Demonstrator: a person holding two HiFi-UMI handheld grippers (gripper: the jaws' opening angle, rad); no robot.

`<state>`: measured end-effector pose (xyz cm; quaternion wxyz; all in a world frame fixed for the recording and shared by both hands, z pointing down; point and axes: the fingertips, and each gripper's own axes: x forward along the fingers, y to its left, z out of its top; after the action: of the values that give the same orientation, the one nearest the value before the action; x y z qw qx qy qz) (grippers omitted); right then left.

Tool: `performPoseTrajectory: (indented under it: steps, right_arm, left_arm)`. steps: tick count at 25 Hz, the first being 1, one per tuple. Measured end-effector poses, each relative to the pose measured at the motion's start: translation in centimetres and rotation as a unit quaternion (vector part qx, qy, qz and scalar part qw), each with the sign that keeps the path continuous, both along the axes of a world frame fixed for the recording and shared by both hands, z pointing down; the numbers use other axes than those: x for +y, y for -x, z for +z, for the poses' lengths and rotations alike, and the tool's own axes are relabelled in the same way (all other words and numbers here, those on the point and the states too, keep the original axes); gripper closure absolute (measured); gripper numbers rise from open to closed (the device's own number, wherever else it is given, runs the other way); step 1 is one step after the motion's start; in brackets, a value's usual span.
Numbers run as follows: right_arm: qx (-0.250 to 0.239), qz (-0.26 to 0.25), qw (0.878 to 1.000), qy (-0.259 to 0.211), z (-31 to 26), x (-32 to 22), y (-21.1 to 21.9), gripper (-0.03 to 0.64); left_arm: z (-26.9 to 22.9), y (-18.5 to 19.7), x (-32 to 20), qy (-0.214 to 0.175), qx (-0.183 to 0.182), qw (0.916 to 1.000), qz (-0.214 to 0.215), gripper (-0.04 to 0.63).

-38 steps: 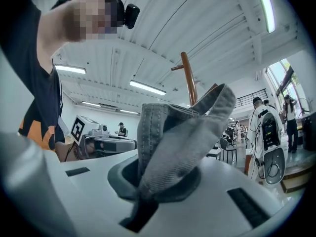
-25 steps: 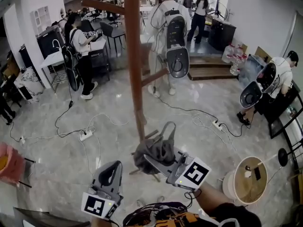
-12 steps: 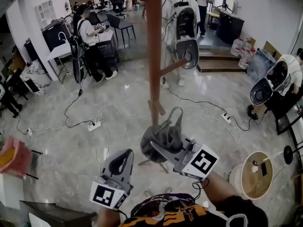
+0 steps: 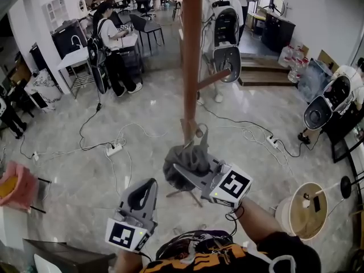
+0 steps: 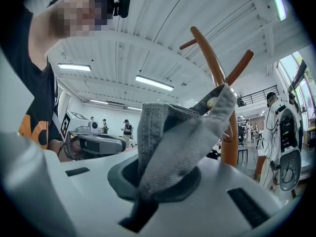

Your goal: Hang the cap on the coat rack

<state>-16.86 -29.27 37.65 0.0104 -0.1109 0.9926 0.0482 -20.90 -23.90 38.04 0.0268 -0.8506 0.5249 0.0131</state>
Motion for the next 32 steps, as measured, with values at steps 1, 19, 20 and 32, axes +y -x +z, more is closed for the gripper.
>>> performPoseTrajectory:
  steps: [1, 19, 20, 32]
  right_arm:
    - [-0.001, -0.001, 1.0, 0.004, 0.0, -0.3, 0.1, 0.584]
    - [0.016, 0.011, 0.999, 0.027, 4.5, -4.6, 1.0, 0.584]
    - [0.017, 0.012, 0.999, 0.029, 4.6, -4.7, 1.1, 0.584]
    - [0.023, 0.035, 0.999, 0.004, 6.1, -5.5, 1.5, 0.494]
  left_arm:
    - [-0.2, 0.1, -0.1, 0.0, 0.0, 1.0, -0.001, 0.572]
    - [-0.3, 0.7, 0.5, 0.003, -0.011, 0.9998, -0.019, 0.572]
    - [-0.4, 0.8, 0.5, 0.003, -0.011, 0.9997, -0.02, 0.572]
    - [-0.1, 1.6, 0.6, 0.006, -0.013, 0.9997, -0.02, 0.572]
